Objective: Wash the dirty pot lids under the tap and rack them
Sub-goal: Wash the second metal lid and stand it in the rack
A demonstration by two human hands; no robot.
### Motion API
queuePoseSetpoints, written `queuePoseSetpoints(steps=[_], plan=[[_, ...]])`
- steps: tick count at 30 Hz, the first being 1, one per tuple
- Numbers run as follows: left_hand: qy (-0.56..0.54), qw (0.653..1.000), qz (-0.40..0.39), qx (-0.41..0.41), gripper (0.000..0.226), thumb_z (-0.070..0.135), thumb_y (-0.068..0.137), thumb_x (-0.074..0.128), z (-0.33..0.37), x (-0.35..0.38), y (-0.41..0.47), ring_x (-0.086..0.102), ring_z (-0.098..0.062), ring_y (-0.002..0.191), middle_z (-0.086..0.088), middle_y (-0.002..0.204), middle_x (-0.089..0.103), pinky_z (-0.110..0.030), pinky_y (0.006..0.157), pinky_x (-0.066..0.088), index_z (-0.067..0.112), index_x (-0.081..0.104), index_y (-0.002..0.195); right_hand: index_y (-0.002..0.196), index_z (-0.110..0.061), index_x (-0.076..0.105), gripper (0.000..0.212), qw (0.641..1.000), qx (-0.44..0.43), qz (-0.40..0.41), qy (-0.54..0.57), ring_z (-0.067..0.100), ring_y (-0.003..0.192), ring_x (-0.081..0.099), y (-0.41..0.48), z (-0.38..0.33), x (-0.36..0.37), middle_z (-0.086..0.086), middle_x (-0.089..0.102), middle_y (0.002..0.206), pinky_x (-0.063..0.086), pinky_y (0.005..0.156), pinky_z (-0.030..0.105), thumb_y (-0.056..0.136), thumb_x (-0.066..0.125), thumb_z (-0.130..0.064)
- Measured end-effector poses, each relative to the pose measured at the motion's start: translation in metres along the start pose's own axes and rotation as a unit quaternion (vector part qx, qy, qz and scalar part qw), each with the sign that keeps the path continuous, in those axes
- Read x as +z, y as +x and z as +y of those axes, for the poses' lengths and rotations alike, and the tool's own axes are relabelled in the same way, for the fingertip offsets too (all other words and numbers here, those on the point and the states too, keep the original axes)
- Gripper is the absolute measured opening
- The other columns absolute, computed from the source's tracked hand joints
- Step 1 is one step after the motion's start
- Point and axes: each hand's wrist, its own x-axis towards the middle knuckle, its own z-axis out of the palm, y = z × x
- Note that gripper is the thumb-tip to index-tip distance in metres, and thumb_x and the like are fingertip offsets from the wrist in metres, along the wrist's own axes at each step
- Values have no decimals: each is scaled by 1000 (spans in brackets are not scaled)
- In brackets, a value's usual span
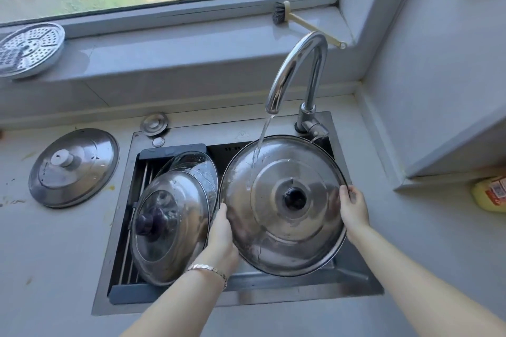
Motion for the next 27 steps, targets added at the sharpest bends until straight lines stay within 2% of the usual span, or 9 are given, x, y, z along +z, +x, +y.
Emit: queuePoseSetpoints(steps=[3, 6, 9, 12, 17, 19, 22, 24, 27], plan=[[73, 994, 34, 71, 37, 32, 97, 42, 19, -2, -5, 58, -28, 111, -10, 120, 61, -43, 103, 42, 7, 56, 121, 132, -13, 45, 42, 999, -3, -32, -41, 24, 125, 44, 2, -5, 10, 6, 49, 135, 33, 102, 32, 98, 40, -36], [181, 970, 61, 150, 22, 27, 98, 40, 44, -2, -19, 57, -26, 103, -11, 107, 63, -39, 98, 44, 12, 57, 99, 134, -6, 45, 47, 990, 22, -111, -86, 26, 128, 42, -4, -11, 22, 10, 47, 138, 31, 106, 34, 99, 34, -36], [222, 953, 58, 199, 22, 19, 96, 42, 64, -1, -33, 50, -23, 83, -12, 86, 53, -36, 74, 42, 12, 48, 76, 128, -1, 50, 48, 959, 20, -191, -208, 28, 126, 45, -20, -24, 30, 15, 49, 137, 33, 106, 35, 100, 31, -35], [225, 957, 20, 181, 14, 5, 92, 43, 69, 8, -46, 46, -22, 72, -12, 81, 41, -28, 49, 50, 10, 42, 79, 134, -6, 46, 51, 919, -98, -228, -306, 23, 131, 40, -48, -55, 25, 10, 46, 141, 29, 103, 28, 100, 28, -40], [203, 974, -60, 77, 11, -8, 87, 44, 53, 43, -64, 62, -20, 46, -15, 72, 51, -26, 42, 55, 1, 46, 82, 144, -32, 23, 79, 797, -171, -450, -366, 4, 119, 46, -105, -105, -6, -8, 44, 136, 35, 101, 22, 77, 51, -62], [168, 982, -72, 52, 12, -8, 87, 46, 46, 56, -64, 61, -19, 41, -16, 73, 52, -27, 42, 55, -1, 48, 78, 141, -35, 23, 71, 741, -248, -417, -464, 13, 108, 57, -116, -105, -12, -7, 55, 124, 46, 93, 30, 83, 61, -46], [116, 985, -123, 31, 16, 8, 92, 54, 42, 68, -62, 65, -24, 66, -19, 82, 59, -28, 56, 58, -4, 52, 81, 136, -27, 32, 50, 675, -403, -228, -574, 33, 95, 60, -118, -106, -12, 7, 65, 109, 46, 75, 36, 89, 42, -15], [98, 983, -153, 16, 30, 23, 96, 48, 42, 67, -59, 65, -28, 83, -22, 93, 61, -29, 67, 60, -6, 54, 91, 129, -24, 40, 40, 702, -404, -167, -562, 37, 89, 60, -109, -114, -16, 12, 67, 99, 43, 69, 37, 90, 39, -12], [154, 982, -105, -8, 39, 35, 98, 39, 33, 50, -39, 59, -30, 94, -19, 96, 57, -35, 79, 53, -1, 53, 98, 118, -17, 48, 26, 771, -362, -129, -508, 39, 89, 58, -91, -133, -30, 17, 65, 95, 45, 71, 40, 93, 44, -16]])
